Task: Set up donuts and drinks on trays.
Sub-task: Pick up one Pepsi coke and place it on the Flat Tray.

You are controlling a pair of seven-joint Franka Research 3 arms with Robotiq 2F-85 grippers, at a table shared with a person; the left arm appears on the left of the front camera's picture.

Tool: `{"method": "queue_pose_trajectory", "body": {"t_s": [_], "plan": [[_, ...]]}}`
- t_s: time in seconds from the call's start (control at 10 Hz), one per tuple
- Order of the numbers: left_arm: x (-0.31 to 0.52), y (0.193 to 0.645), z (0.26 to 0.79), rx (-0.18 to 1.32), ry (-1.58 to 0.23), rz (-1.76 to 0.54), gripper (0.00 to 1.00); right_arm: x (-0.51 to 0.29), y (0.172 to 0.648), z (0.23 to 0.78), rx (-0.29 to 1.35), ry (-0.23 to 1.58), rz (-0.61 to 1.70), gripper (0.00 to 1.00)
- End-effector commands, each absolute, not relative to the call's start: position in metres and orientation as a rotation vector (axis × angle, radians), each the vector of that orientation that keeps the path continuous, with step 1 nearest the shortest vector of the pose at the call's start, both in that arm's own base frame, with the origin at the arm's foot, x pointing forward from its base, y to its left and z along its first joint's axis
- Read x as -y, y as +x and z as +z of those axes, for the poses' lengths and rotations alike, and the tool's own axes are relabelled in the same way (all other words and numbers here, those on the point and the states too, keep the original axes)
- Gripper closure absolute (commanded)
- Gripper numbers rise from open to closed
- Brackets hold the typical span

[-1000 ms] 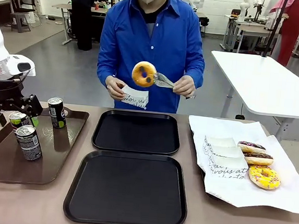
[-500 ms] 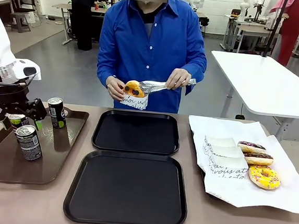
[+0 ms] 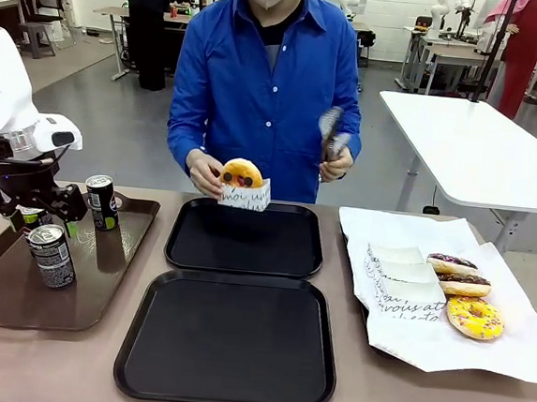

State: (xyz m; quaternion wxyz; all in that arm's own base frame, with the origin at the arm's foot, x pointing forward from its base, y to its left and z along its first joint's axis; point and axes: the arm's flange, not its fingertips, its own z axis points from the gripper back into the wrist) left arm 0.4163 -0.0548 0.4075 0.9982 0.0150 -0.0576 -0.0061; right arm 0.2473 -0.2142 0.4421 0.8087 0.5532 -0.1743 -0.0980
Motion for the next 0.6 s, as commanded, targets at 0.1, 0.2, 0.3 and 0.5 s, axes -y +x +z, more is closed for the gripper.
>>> {"method": "queue_pose_trajectory", "body": {"t_s": [0.1,0.2,0.3,0.5], "plan": [[0.059,0.422,0.393,0.105,0.038,-0.034,0.00,0.215,0.249,0.442,0.396,1.205,-0.197,0.00],[0.058,0.423,0.390,0.091,0.042,-0.017,0.00,0.215,0.249,0.442,0.396,1.205,-0.197,0.00],[0.056,0.421,0.387,0.077,0.042,0.006,0.00,0.215,0.249,0.442,0.396,1.205,-0.197,0.00],[0.053,0.420,0.382,0.069,0.039,0.028,0.00,0.215,0.249,0.442,0.396,1.205,-0.197,0.00]]}}
